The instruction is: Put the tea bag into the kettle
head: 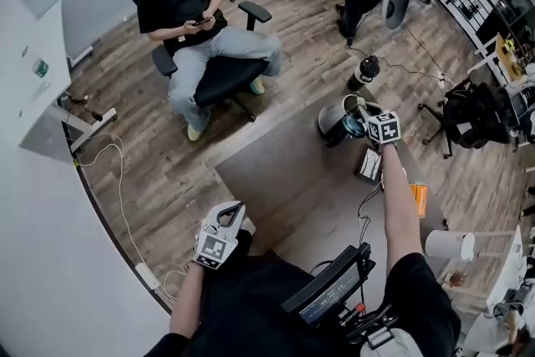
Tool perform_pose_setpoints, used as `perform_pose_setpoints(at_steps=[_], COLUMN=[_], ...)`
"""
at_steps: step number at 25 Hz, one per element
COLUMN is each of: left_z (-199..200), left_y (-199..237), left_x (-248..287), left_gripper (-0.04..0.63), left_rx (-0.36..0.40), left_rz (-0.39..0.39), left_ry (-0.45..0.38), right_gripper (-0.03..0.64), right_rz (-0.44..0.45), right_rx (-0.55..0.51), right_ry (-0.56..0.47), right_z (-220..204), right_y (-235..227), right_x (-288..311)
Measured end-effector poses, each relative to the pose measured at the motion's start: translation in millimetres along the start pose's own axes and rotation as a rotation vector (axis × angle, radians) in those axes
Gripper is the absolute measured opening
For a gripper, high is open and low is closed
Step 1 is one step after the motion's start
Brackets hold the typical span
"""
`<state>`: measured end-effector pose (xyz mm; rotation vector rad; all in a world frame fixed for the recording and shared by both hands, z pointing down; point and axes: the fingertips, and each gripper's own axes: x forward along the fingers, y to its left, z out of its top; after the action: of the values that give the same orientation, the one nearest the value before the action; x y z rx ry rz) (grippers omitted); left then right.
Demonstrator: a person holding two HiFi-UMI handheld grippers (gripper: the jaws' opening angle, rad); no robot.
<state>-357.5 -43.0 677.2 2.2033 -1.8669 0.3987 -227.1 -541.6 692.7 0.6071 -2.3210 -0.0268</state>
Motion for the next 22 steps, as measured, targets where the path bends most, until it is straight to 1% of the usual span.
perform_pose_setpoints(at_steps=[3, 5, 9, 14, 16, 22], left_z=[1, 2, -2, -1, 1, -1], left_y=[1, 1, -1, 2, 2, -2], left_x=[2, 3, 4, 6, 8, 10], left_gripper=[0.003, 0.003, 0.003, 0.003, 0.003, 0.003], left_rx=[-0.006, -0.002, 0.007, 0.002, 0.004, 0.006], left_rz=[0.001, -0.001, -0.016, -0.021, -0.024, -0.039], left_ry=[-0.006, -0.005, 0.009, 0.004, 0.0, 0.005], right_gripper=[0.063, 0.063, 0.063, 0.064, 0.089, 0.091], right_rz=[0.006, 0.026, 0.051, 0.033, 0.019, -0.008], right_rx=[-0.006, -0.015, -0.024, -0.025, -0.021, -0.018], right_ry=[0.032, 0.05, 0.064, 0.053, 0.037, 0.02], right_z=[-11, -15, -19, -17, -15, -18], right_y=[0, 4, 9, 9, 6, 4], right_x=[1, 3, 5, 3, 2, -4])
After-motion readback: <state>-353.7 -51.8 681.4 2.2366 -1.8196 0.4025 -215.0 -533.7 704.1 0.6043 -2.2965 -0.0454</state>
